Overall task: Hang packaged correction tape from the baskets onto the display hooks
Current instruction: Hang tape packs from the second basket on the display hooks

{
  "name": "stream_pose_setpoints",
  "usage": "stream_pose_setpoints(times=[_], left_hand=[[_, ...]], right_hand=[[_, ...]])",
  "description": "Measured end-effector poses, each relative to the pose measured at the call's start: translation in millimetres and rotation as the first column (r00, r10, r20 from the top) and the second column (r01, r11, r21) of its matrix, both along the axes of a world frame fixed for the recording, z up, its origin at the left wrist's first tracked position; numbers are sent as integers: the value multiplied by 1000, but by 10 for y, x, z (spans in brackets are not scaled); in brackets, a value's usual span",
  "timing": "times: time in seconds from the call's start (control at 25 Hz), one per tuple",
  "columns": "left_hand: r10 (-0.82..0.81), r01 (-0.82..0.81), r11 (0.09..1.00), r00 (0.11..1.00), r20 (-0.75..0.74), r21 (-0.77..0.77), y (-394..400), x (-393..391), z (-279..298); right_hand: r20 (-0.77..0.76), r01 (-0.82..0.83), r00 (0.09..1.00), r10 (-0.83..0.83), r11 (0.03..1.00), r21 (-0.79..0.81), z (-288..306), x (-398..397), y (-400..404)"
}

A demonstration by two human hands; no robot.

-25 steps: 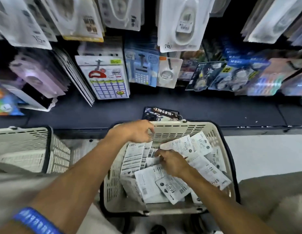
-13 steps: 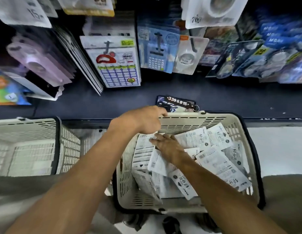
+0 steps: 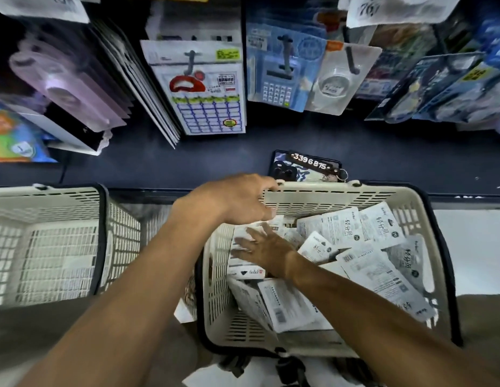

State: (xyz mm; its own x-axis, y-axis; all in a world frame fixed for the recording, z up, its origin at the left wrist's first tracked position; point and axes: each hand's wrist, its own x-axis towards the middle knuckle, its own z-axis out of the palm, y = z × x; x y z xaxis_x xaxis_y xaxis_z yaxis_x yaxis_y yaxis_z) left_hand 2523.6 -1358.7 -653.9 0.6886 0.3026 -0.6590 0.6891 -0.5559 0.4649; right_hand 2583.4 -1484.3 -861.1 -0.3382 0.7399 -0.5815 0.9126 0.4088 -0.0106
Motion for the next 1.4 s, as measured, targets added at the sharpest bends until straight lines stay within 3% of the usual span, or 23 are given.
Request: stream_pose_setpoints(times=[0.12,0.36,0.52,0.6,0.72,0.8,0.96,1.04,1.12,1.2,1.28,1.36,1.4], left_hand=[[8,-9,1000,1000,28,19,39,7,-18],[32,-32,999,998,61,-1,53,20,19],[45,-46,999,996,77,11,63,19,52],[24,-25,1000,998,66,18,37,30,65],[20,-19,1000,997,77,-5,-12,67,70],[25,-23,1000,996,85,-20,-18,82,70],[10,-10,1000,997,74,-7,7,47,78],[25,-24,1000,996,90,-4,31,21,67],[40,-40,999,992,118,-1,84,18,34],[83,-80,996,984,157,-25,160,6,-8],[245,-212,965,937,248,-151,212,-4,-51],[485,-361,861,794,367,-357,219,11,-14],[593,-390,787,689,416,-478,207,38,29]], right_hand=[[-147,78,986,-75,997,14,39,109,-49],[-261,232,944,-201,968,94,108,21,94],[-230,122,970,-82,979,166,186,22,67],[-252,162,961,-112,969,185,227,-31,40],[-271,248,938,-217,965,86,291,-17,30],[-253,201,949,-186,979,35,333,-9,-2],[-122,53,992,-43,995,79,286,-157,-123],[-225,145,966,-126,987,71,330,-144,-86],[-485,369,806,-340,929,-39,491,-33,-42],[-716,582,495,-492,800,-147,759,163,-59],[-818,747,32,-575,557,-362,1106,471,-108],[-768,707,-433,-472,351,-614,1520,823,-150],[-718,655,-584,-379,303,-692,1717,992,-171]])
